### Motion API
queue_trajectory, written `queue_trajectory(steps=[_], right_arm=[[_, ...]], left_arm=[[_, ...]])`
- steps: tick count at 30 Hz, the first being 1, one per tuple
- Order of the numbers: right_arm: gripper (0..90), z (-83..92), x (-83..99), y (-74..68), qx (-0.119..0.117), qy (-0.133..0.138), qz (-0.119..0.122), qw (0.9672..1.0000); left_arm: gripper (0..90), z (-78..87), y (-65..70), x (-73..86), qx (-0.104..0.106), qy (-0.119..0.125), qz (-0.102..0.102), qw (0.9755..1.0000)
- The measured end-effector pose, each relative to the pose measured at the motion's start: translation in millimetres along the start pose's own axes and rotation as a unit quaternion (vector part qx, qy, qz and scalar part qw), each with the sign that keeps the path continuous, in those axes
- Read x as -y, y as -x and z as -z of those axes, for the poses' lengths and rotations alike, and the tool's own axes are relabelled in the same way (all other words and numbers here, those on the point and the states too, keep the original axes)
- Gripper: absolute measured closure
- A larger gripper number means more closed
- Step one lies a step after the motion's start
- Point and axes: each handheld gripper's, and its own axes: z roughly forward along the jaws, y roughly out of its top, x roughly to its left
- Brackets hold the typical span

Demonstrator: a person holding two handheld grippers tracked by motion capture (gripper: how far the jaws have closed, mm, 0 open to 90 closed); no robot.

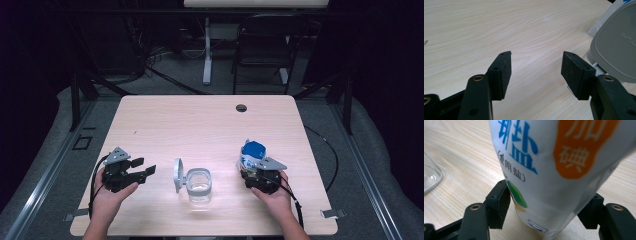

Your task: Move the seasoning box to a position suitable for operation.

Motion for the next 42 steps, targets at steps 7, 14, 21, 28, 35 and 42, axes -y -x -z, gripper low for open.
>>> queue_trajectory(steps=[7,14,21,28,35,42], right_arm=[[35.3,-6.1,1.7,-2.7,0.000,0.012,-0.013,0.9998],[35.4,-6.0,1.4,-2.7,0.002,0.008,-0.012,0.9999],[37.3,-5.4,1.4,-4.3,0.009,0.006,0.002,0.9999],[37.9,-5.7,1.5,-4.7,0.009,0.008,0.007,0.9999],[38.0,-5.9,0.9,-2.9,0.003,0.005,0.008,1.0000],[37.8,-7.9,1.7,-3.6,0.004,0.014,0.005,0.9999]], left_arm=[[41.8,-0.3,-0.8,0.4,0.002,0.000,-0.001,1.0000],[41.8,-0.7,-1.1,1.0,0.000,0.001,0.004,1.0000],[42.0,-0.9,-2.0,1.4,0.001,0.001,0.002,1.0000],[42.0,-1.5,-2.9,2.0,-0.001,-0.001,0.005,1.0000],[42.1,-1.3,-3.2,1.9,-0.001,-0.001,0.005,1.0000],[42.3,-2.0,-2.8,2.1,-0.001,0.000,0.004,1.0000]])
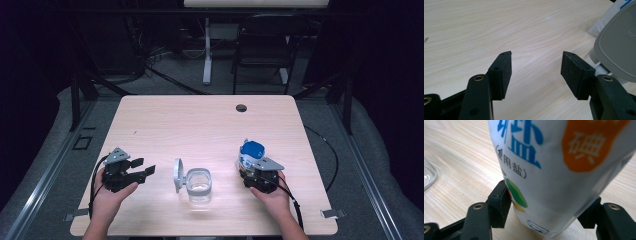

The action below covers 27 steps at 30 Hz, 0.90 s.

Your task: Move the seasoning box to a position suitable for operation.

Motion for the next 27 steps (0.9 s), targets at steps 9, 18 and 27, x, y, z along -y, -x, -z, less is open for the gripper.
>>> queue_trajectory(steps=[9,18,27], right_arm=[[37.3,-1.9,0.2,-0.2,0.000,0.005,-0.005,1.0000],[37.0,-5.4,1.3,-1.9,0.009,0.015,-0.009,0.9998],[37.7,-5.9,2.0,-3.1,0.012,0.020,-0.001,0.9997]], left_arm=[[42.3,0.6,-0.7,0.2,0.001,0.000,0.003,1.0000],[42.3,0.0,-2.2,1.0,0.000,-0.002,0.002,1.0000],[42.3,-0.7,-2.2,1.3,0.001,-0.002,0.003,1.0000]])
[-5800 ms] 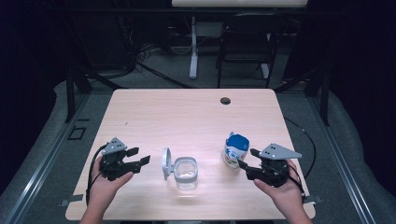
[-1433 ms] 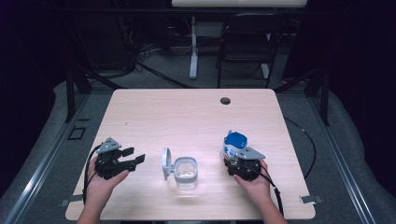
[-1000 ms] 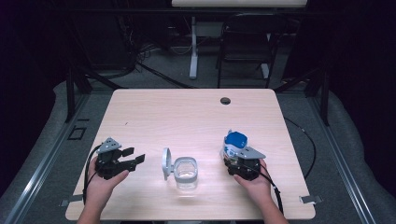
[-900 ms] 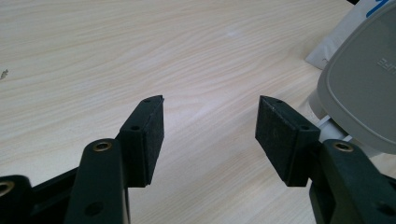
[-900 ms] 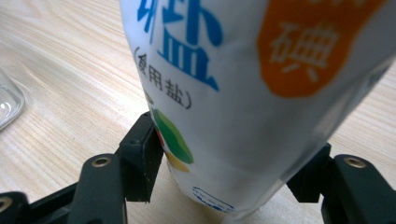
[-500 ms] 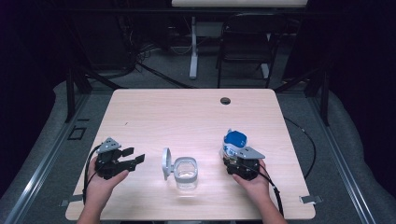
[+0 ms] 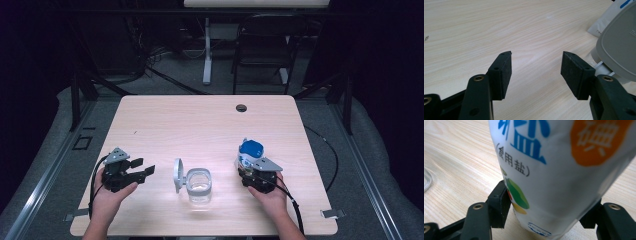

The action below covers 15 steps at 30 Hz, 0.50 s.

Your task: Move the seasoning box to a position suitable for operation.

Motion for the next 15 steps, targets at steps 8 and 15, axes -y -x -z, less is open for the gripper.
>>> queue_trajectory(steps=[8,15], right_arm=[[38.8,0.4,-0.3,-0.3,-0.002,0.000,0.003,1.0000],[39.3,1.6,-1.7,-0.1,-0.007,-0.005,0.007,0.9999]], left_arm=[[42.3,0.8,-0.6,0.2,-0.001,0.000,0.003,1.0000],[42.3,1.7,-0.8,-0.1,-0.002,0.002,0.002,1.0000]])
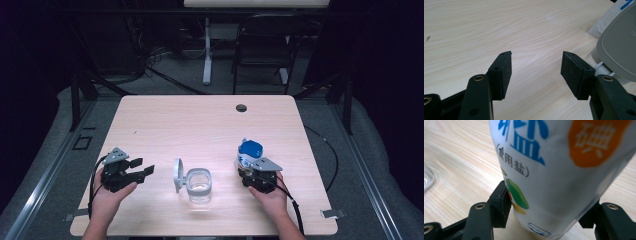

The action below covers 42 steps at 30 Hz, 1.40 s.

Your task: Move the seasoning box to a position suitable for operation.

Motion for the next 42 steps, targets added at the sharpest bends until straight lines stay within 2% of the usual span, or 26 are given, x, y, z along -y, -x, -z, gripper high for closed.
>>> queue_trajectory(steps=[5,6,19,31,35,42], right_arm=[[39.5,2.7,-1.4,-1.3,-0.001,-0.007,0.011,0.9999],[39.5,2.7,-1.4,-1.3,-0.001,-0.007,0.011,0.9999],[39.6,8.1,-8.0,-16.3,0.004,-0.014,0.074,0.9971],[39.6,16.9,-22.7,-21.7,0.004,0.002,0.092,0.9958],[39.6,22.8,-30.6,-24.5,0.016,0.004,0.118,0.9928],[39.6,27.5,-35.8,-26.5,0.022,0.011,0.131,0.9911]], left_arm=[[42.3,1.0,0.1,-0.1,-0.003,0.002,0.001,1.0000],[42.3,1.8,-0.5,-0.6,0.001,-0.003,0.000,1.0000],[42.3,-0.1,-0.2,0.8,-0.002,0.004,0.005,1.0000],[42.3,0.4,-0.7,0.7,-0.002,0.003,0.005,1.0000],[42.3,0.4,-0.7,0.7,0.001,-0.002,0.004,1.0000],[42.3,0.3,-1.0,0.9,-0.001,0.003,0.004,1.0000]])
